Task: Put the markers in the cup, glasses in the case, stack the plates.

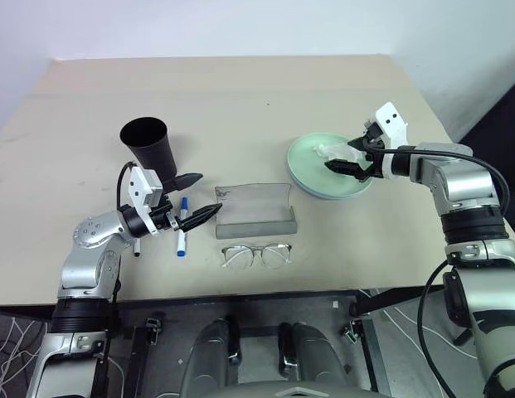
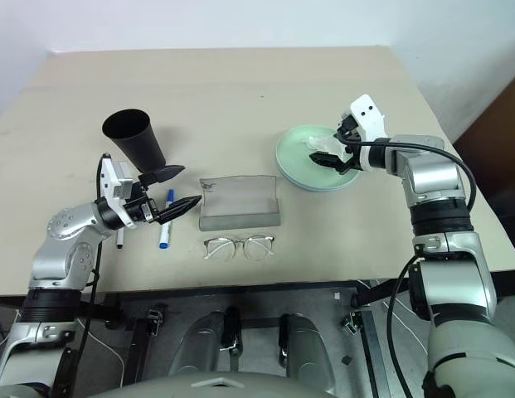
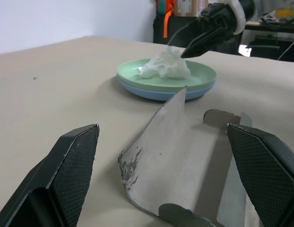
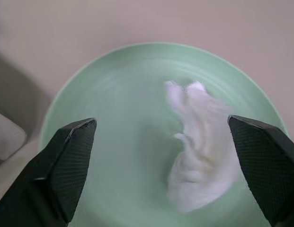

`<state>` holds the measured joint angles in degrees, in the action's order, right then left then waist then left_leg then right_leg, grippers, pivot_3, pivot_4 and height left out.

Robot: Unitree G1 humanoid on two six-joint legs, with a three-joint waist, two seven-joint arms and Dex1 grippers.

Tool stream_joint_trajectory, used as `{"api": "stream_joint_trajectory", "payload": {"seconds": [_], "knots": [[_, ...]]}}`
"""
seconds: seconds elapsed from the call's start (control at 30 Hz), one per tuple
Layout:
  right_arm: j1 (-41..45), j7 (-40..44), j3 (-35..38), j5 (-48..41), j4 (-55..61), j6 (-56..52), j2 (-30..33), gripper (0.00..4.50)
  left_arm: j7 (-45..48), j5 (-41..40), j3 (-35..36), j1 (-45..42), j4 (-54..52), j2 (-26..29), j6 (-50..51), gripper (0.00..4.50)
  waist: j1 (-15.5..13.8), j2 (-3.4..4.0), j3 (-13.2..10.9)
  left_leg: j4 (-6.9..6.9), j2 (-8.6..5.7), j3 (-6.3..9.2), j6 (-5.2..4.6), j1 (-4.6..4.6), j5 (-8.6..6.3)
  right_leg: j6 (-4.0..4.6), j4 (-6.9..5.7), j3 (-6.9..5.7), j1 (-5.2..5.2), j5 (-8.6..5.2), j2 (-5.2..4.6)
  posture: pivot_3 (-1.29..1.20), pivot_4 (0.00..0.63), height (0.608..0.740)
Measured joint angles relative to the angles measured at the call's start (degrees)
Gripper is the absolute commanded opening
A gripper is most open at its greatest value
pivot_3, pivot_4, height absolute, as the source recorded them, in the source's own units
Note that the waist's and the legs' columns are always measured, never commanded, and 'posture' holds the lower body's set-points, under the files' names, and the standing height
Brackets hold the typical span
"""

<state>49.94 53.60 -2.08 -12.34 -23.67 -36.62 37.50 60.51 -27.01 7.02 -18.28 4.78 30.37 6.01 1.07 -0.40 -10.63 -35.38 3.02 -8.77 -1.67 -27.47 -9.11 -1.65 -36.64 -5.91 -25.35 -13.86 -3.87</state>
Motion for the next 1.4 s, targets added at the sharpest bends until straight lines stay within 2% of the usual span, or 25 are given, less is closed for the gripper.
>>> {"api": "stream_joint_trajectory", "payload": {"seconds": [0.27, 0.47, 0.83, 1.4], "knots": [[0.29, 14.33, -1.66, -12.68, 14.54, -16.03, 2.37, 4.48, 0.03, 0.02, 1.05, 0.76, 0.02, 0.43, -0.3, 4.5, 0.0, 0.01, 0.0, 0.0, 0.03, 0.0, 0.0, 0.01, -0.01, 0.03, -0.01, 0.01, -0.05, -0.01, -0.02, 0.0, 0.15, 0.715], [3.21, 21.27, -10.53, -15.53, 17.35, -20.47, 0.77, 4.48, -0.36, 0.05, 1.04, 0.85, 0.04, 0.22, -0.39, 4.5, 0.04, 0.01, 0.0, 0.15, 0.01, -0.06, 0.0, 0.02, -0.02, 0.06, 0.01, 0.0, -0.25, 0.01, -0.11, 0.0, 0.15, 0.715], [7.06, 30.75, -29.84, -12.71, 18.66, -21.61, -1.75, 4.48, -0.75, 0.11, 0.88, 0.84, 0.04, -0.68, -0.39, 4.5, -0.01, 0.0, 0.01, 0.19, -0.08, -0.4, 0.0, -0.05, -0.03, 0.04, 0.04, 0.01, -0.39, 0.02, -0.39, 0.0, 0.15, 0.715], [9.1, 32.76, -37.38, -5.73, 14.28, -17.74, -5.8, 4.48, -1.37, 0.24, 0.44, 1.76, -0.53, -1.68, -0.42, 4.5, -0.02, -0.01, 0.01, 0.28, -0.1, -0.54, 0.0, -0.09, -0.03, 0.03, 0.02, -0.07, -0.51, 0.03, -0.53, 0.0, 0.15, 0.715]]}}
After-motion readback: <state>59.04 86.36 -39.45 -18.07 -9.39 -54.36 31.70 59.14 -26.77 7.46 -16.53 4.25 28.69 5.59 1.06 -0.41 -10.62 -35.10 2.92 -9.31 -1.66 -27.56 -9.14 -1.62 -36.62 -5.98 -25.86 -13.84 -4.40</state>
